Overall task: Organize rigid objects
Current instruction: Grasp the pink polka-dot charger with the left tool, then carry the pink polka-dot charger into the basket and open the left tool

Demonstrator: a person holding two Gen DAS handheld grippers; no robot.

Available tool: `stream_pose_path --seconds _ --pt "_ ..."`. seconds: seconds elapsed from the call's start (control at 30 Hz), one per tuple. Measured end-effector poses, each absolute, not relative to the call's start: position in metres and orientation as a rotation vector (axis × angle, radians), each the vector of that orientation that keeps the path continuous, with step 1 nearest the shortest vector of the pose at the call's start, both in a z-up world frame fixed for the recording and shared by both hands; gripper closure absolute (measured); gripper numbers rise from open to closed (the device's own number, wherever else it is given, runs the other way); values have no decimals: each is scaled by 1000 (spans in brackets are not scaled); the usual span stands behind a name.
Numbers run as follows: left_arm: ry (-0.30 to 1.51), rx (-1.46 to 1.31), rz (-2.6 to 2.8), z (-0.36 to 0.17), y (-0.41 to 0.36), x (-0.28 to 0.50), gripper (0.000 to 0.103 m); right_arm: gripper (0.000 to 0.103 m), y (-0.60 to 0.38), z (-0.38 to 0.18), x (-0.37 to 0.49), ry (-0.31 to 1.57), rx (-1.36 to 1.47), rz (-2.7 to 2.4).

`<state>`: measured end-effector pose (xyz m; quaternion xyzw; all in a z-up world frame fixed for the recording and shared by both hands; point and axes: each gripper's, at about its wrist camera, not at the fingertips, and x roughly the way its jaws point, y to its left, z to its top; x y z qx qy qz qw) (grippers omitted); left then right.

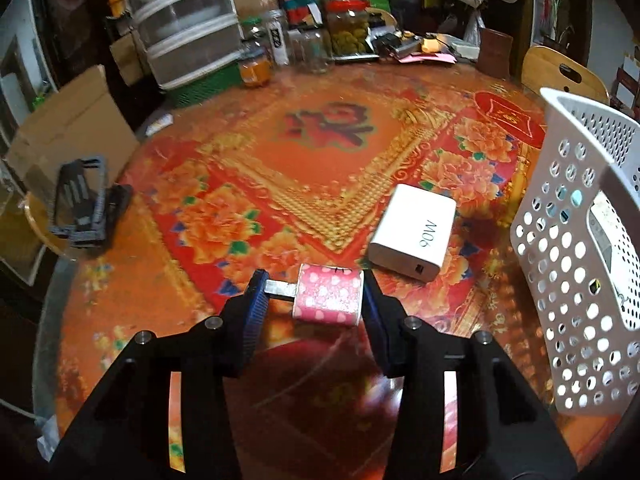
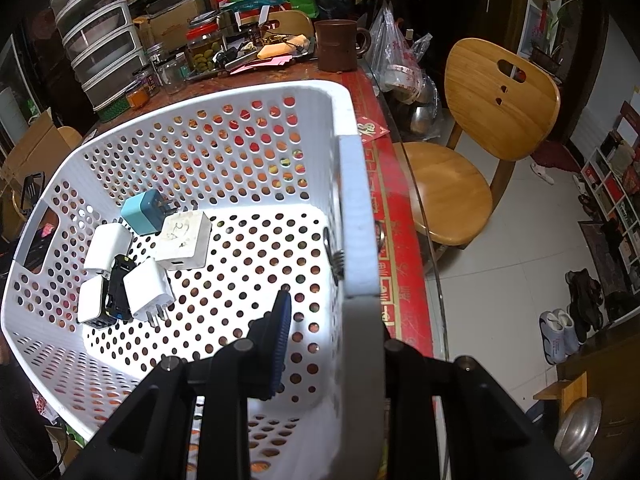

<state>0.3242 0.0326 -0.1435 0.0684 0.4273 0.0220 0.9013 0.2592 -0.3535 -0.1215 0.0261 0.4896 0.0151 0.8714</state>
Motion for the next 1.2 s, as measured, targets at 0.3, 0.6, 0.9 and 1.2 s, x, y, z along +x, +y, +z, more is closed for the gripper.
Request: stream_pose_path --seconds 0.3,0.6,0.9,1.2 --pt "782 96 39 -72 24 283 60 77 -352 -120 260 1021 53 33" --pt "821 145 -268 -21 -80 270 60 77 -351 -120 261 1019 49 32" --pt "1013 312 -396 -65 -181 290 60 77 -351 -121 261 1019 51 39" --pt "1044 391 -372 -83 -196 307 60 77 -352 -121 260 1014 53 52"
